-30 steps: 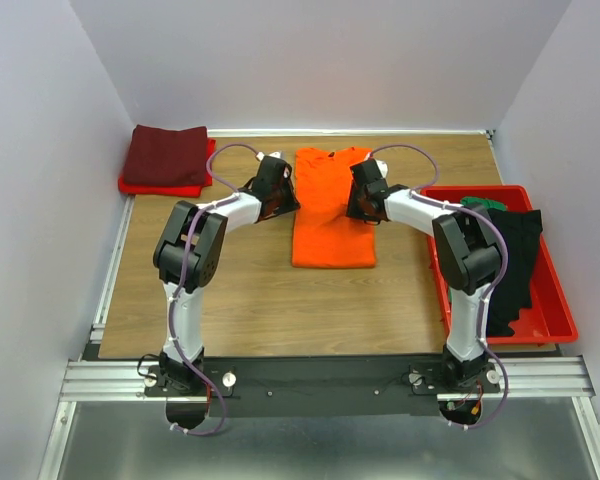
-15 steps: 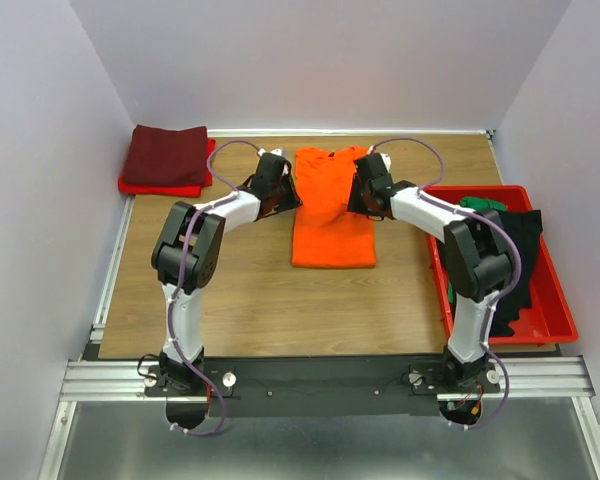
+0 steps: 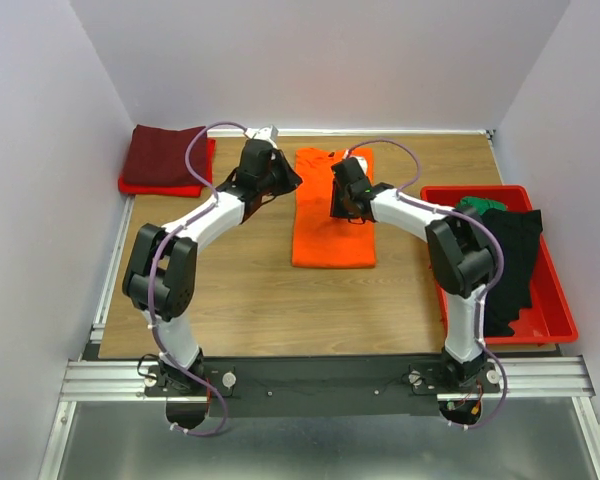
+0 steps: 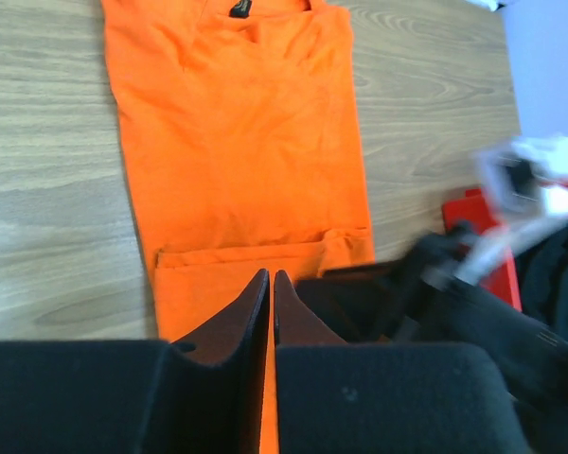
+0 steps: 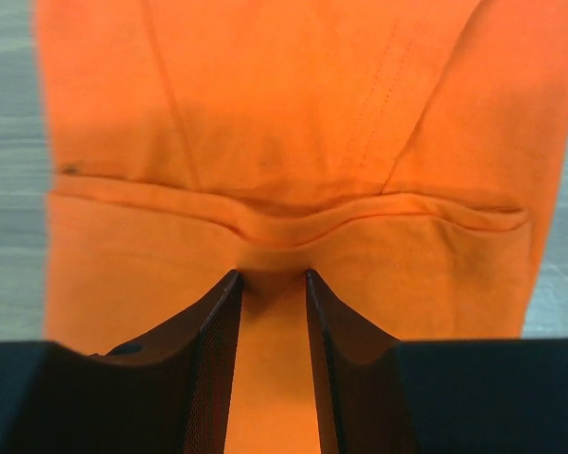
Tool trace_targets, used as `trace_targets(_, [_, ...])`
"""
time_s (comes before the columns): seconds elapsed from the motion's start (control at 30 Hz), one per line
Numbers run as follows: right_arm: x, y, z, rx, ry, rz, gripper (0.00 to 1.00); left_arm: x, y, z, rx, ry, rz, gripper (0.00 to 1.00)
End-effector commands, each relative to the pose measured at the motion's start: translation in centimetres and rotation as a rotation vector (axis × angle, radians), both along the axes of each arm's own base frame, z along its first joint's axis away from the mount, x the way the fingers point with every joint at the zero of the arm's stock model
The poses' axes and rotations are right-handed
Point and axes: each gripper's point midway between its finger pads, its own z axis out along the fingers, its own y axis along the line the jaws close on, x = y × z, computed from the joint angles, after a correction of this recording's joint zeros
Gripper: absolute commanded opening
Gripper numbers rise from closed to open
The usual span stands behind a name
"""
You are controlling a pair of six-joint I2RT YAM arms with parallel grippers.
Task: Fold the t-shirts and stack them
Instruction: Fold the tshirt
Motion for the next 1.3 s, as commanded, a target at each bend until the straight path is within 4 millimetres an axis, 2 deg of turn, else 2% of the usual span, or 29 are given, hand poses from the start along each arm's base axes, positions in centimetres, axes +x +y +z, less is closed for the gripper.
trace_targets(0.0, [1.2, -0.4, -3.5, -0.074, 0.034, -0.027, 0.4, -1.1, 1.2, 1.6, -0.005, -0.035, 0.031, 0.12])
trace_targets(0.1, [1.1, -0.5, -5.2, -0.098, 0.068, -0.015, 0.41, -2.7, 1.3, 0.4, -0.014, 0.003, 0.012, 0.12])
trace_targets(0.2, [0.1, -0.3, -6.1, -0.097, 0.096, 0.009, 0.48, -4.0, 1.8, -0.3, -0.034, 0.006, 0.023, 0.13])
trace_targets(0.23, [0.0, -0.4, -6.1, -0.108, 0.094, 0.015, 0.56, -4.7, 2.1, -1.0, -0.033, 0.016, 0.027, 0.15])
trace_targets(0.27, [-0.1, -0.4, -6.0, -0.111, 0.092, 0.014, 0.59, -4.7, 2.0, -0.8, -0.039, 0.012, 0.025, 0.15])
trace_targets(0.4, [-0.9, -0.8, -6.6, -0.133, 0.106, 0.023, 0.6, -6.3, 2.4, -1.7, -0.044, 0.036, 0.024, 0.15])
trace_targets(0.53, [-2.7, -0.6, -8.2, -0.157, 0.143, 0.041, 0.6, -7.6, 3.2, -2.0, -0.041, 0.038, 0.037, 0.15])
trace_targets(0.57, [-3.5, -0.7, -8.9, -0.163, 0.163, 0.039, 0.6, -7.9, 3.5, -1.7, -0.044, 0.031, 0.045, 0.15])
trace_targets(0.6, [-4.1, -0.6, -9.2, -0.166, 0.172, 0.042, 0.6, -8.5, 3.8, -2.3, -0.038, 0.041, 0.047, 0.15])
trace_targets(0.67, [-5.4, 0.1, -9.8, -0.179, 0.185, 0.059, 0.6, -9.5, 4.4, -2.2, -0.038, 0.041, 0.059, 0.15])
trace_targets(0.77, [-8.9, 1.0, -10.9, -0.195, 0.223, 0.089, 0.59, -10.9, 5.1, -2.3, -0.035, 0.039, 0.065, 0.15])
trace_targets(0.8, [-9.5, 0.6, -11.2, -0.195, 0.235, 0.081, 0.59, -11.3, 5.3, -2.4, -0.034, 0.042, 0.068, 0.15])
trace_targets(0.87, [-11.4, 1.4, -11.5, -0.184, 0.244, 0.091, 0.59, -12.5, 5.8, -2.9, -0.034, 0.047, 0.067, 0.15])
trace_targets(0.9, [-13.2, 1.3, -11.8, -0.192, 0.261, 0.108, 0.59, -13.0, 6.0, -3.2, -0.033, 0.056, 0.067, 0.15])
trace_targets(0.93, [-13.5, 2.0, -11.8, -0.182, 0.257, 0.112, 0.59, -13.4, 6.1, -3.3, -0.035, 0.056, 0.065, 0.15])
trace_targets(1.13, [-19.4, 2.7, -11.3, -0.144, 0.284, 0.178, 0.6, -17.2, 7.4, -6.1, -0.022, 0.113, 0.064, 0.18])
trace_targets(1.27, [-21.2, 2.8, -10.4, -0.125, 0.288, 0.227, 0.6, -19.6, 7.5, -7.4, -0.039, 0.146, 0.048, 0.24])
